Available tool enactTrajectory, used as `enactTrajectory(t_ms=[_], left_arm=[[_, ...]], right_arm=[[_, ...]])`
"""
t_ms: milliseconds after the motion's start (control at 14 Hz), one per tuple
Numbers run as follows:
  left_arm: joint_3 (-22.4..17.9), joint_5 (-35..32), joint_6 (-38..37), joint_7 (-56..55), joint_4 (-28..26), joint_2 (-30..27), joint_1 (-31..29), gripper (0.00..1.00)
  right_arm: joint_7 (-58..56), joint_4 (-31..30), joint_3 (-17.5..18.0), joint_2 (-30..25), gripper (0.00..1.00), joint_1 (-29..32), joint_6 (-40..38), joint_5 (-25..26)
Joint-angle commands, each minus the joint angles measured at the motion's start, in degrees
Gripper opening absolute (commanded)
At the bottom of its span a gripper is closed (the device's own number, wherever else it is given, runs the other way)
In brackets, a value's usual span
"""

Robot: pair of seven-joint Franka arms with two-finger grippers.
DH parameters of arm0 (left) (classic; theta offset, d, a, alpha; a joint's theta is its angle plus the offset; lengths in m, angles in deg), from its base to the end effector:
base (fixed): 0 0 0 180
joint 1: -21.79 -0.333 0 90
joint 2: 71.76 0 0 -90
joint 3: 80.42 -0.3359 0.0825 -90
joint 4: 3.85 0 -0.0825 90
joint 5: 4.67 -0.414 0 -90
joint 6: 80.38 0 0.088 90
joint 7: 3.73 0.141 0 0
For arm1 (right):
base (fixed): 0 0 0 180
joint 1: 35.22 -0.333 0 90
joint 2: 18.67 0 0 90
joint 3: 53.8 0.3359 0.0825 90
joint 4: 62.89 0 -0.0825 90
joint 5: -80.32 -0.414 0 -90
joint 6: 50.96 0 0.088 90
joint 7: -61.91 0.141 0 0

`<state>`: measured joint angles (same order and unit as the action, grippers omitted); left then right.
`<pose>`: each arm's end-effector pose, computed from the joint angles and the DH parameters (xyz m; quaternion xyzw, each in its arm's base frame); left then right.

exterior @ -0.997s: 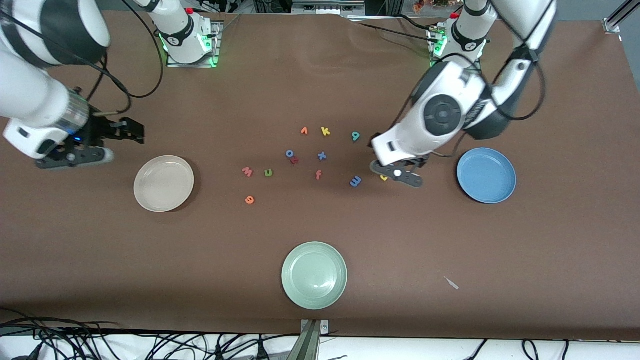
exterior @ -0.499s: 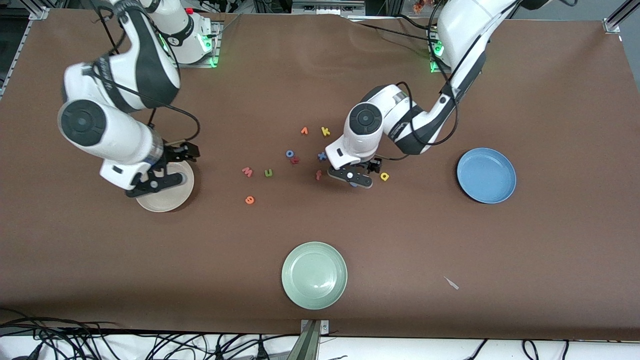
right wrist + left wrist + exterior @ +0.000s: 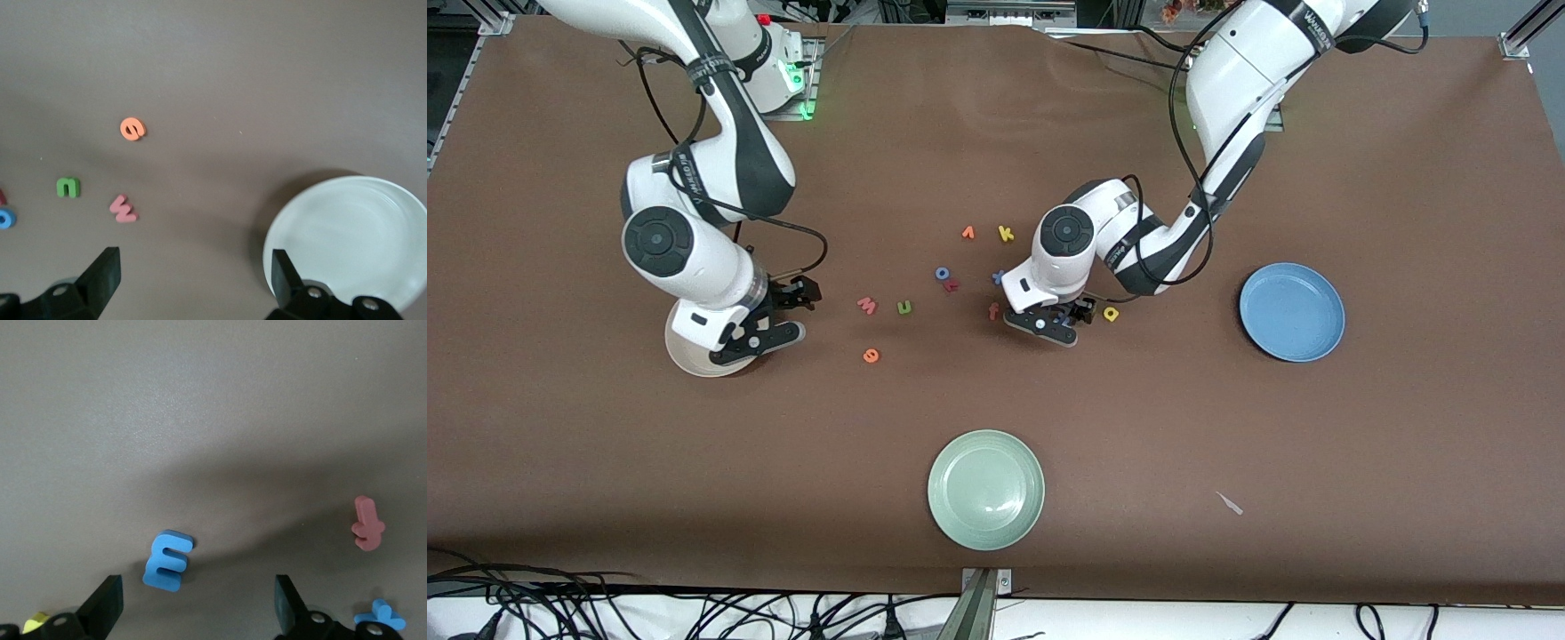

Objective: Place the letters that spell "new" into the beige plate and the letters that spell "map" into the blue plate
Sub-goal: 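Grasp the blue E with the left gripper while the right gripper grasps the pink w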

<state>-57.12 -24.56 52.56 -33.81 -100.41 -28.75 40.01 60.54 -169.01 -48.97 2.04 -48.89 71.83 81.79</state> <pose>0.5487 -0.4404 0.1448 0.9844 -0.1745 -0.0233 0.0006 0.6221 0.2039 0.2898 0.9835 0.1775 -0.0348 0.0008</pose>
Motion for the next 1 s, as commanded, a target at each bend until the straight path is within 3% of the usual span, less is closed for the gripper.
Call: enactTrajectory(t_ms=[0,285,427,499,712,855,926], left_arm=[[-0.1,-2.0,-0.2,-0.1,1.4,1.4,0.2,1.0],[-0.1,-5.1,-0.2,-0.1,1.2,2.1,0.1,0.95],[-0.2,-5.3,-0.2,0.2,1.3,1.9,0.0,0.84],[-0.2,-6.1,-0.2,1.2,1.4,1.9,0.0,0.75],[-0.1,-8.0,-0.4,1.6,1.5,1.9,0.2,0.31],[-0.1,-8.1,-1.0,1.8,1.5,1.6,0.1,0.12],[-0.1,-8.0,-1.0,2.6,1.6,1.5,-0.2,0.11]], right_arm=[[-1.3,-7.9,0.5,-1.8,1.0,0.0,9.2,-0.1],[-4.8,-11.5,2.1,-0.5,1.0,-0.5,14.6,0.7],[-9.1,-11.6,2.2,0.6,1.0,-0.6,15.6,0.7],[-10.9,-12.1,2.3,1.3,1.0,-0.6,16.8,0.7],[-13.5,-12.4,2.4,3.5,1.0,-1.9,19.8,0.7],[-13.5,-12.3,2.4,4.3,1.0,-3.6,20.6,0.7],[-13.5,-12.4,2.4,4.9,1.0,-3.6,21.3,0.7]])
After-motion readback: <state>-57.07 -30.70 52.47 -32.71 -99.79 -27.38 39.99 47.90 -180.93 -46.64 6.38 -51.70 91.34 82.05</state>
